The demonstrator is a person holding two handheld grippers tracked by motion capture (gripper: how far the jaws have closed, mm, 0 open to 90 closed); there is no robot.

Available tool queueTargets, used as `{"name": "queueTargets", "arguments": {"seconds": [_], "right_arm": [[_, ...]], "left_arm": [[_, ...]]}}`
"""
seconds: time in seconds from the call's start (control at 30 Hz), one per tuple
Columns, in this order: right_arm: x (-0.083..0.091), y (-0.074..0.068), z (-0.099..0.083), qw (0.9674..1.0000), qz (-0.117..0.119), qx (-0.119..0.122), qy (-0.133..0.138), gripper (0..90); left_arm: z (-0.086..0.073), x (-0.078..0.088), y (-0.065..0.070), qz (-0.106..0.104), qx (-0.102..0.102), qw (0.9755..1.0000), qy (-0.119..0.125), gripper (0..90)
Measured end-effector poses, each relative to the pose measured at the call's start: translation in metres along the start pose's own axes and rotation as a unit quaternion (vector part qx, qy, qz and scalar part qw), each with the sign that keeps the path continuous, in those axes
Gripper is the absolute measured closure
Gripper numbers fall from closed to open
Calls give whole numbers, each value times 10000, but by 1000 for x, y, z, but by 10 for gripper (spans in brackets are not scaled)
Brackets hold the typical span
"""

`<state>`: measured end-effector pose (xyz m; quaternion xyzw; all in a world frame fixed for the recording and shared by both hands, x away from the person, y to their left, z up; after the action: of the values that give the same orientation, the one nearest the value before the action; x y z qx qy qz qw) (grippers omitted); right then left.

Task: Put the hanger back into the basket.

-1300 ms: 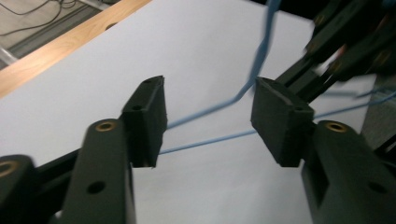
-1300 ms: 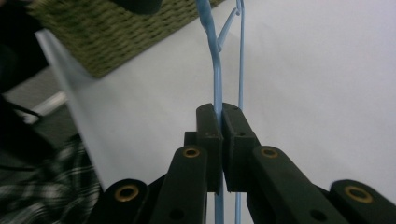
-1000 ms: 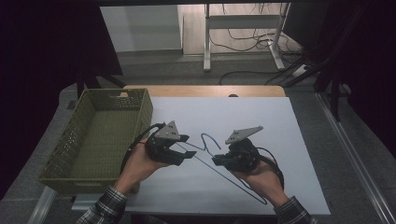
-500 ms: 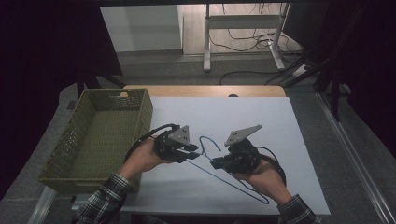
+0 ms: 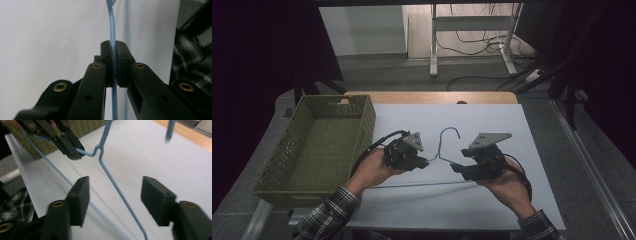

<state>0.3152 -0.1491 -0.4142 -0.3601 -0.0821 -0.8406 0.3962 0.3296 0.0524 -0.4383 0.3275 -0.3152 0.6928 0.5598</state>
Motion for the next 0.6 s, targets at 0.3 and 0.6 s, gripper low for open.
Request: {"name": "queueTargets", "arguments": {"seconds": [0.3, 0.6], "right_arm": [[17, 7, -3, 9994, 73, -229, 238, 237], [27, 12, -11, 9983, 17, -411, 412, 231]], "left_arm": [[-2, 14, -8, 153, 651, 9970, 379, 870], [-8, 34, -17, 190, 1163, 9889, 903, 871]]}}
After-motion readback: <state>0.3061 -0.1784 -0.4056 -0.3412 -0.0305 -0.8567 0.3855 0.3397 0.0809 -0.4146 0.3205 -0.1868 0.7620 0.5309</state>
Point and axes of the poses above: each handheld gripper's, and its own axes: x roughly backward along the jaws, z roughly out of its top, y roughly to its right, the point moved 5 cm from there along -x, roughly forward along the jaws, and after that the axes turned 11 degrees about -x, right-handed, at the moved point
